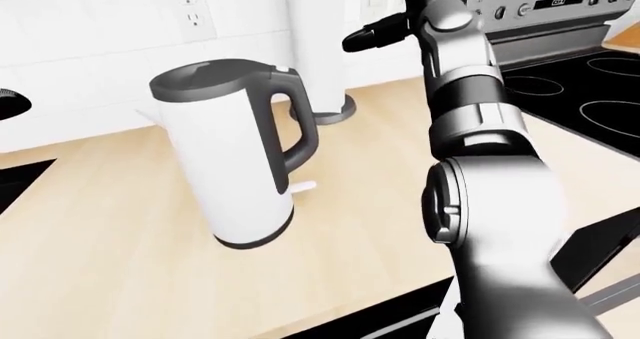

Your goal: Press the button to open the lid of the electric kettle.

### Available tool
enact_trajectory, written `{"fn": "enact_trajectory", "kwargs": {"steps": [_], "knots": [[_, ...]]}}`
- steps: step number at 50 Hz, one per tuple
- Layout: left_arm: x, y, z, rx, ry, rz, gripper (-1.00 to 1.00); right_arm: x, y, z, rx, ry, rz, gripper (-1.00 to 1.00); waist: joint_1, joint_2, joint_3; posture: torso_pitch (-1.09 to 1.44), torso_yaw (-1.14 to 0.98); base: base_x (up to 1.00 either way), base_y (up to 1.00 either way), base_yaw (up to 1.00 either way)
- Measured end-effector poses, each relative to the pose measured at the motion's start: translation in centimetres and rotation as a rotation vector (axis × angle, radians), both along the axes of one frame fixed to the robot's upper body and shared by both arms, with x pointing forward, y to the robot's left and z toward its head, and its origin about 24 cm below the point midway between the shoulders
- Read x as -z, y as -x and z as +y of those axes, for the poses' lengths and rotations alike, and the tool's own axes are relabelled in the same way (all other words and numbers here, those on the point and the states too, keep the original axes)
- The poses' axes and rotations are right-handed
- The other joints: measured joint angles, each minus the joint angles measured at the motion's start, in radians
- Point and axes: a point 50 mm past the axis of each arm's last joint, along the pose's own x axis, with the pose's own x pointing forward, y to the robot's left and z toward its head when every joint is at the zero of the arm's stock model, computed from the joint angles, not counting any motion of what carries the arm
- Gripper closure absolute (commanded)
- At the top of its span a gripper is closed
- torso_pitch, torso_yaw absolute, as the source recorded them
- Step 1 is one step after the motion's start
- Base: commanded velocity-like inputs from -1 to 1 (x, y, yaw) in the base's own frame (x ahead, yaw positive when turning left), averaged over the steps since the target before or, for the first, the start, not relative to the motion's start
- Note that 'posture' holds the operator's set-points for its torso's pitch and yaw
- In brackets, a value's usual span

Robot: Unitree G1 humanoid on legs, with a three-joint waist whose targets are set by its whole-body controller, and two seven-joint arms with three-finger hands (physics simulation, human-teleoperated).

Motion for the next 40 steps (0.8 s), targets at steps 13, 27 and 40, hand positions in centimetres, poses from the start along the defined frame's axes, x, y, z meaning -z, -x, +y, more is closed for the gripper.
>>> {"fn": "enact_trajectory", "kwargs": {"steps": [13, 27, 40], "knots": [[0.1, 0.1, 0.1, 0.000, 0.002, 0.003, -1.00, -1.0, 0.0, 1.3, -0.022, -0.050, -0.009, -1.00, -0.003, 0.000, 0.000, -0.31, 0.00, 0.00, 0.00, 0.00], [0.1, 0.1, 0.1, 0.002, 0.009, 0.003, -1.00, 1.3, -0.4, 2.6, -0.082, -0.078, 0.094, -1.00, 0.000, 0.000, 0.002, -0.31, 0.00, 0.00, 0.00, 0.00], [0.0, 0.1, 0.0, 0.006, 0.009, 0.002, -1.00, 1.2, -0.4, 3.9, -0.133, -0.095, 0.110, -1.00, -0.003, 0.003, -0.001, -0.31, 0.00, 0.00, 0.00, 0.00]]}}
